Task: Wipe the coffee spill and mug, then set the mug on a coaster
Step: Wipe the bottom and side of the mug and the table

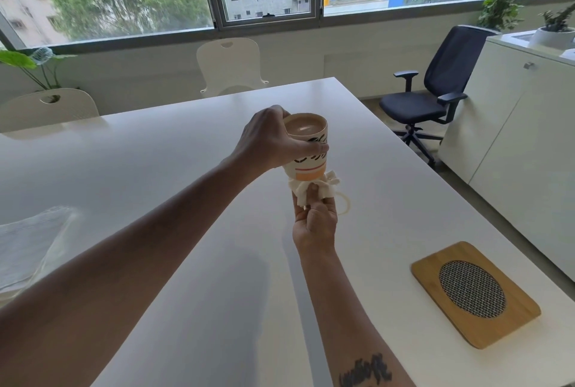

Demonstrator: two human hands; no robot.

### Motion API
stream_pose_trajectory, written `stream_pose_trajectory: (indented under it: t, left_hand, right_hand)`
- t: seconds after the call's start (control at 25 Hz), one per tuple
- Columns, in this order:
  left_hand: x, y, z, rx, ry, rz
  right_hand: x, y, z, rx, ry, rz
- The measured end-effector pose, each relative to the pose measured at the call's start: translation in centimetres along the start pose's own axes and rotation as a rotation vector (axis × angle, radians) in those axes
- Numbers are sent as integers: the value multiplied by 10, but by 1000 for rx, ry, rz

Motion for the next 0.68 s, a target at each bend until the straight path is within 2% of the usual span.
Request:
stream_pose_trajectory:
  t: [0.68]
  left_hand:
    - [0, 10, 0, -27, 42, -24]
  right_hand:
    - [-36, 18, -7, -6, -56, 170]
Point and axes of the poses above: each hand's wrist, its own z-axis towards the middle knuckle, its own x-axis out of the back of the hand, y = z × x, the point moved 1 cm from there along z, towards the middle knuckle, and after that the axes turned 9 degrees about -y, right-handed, at the moved point
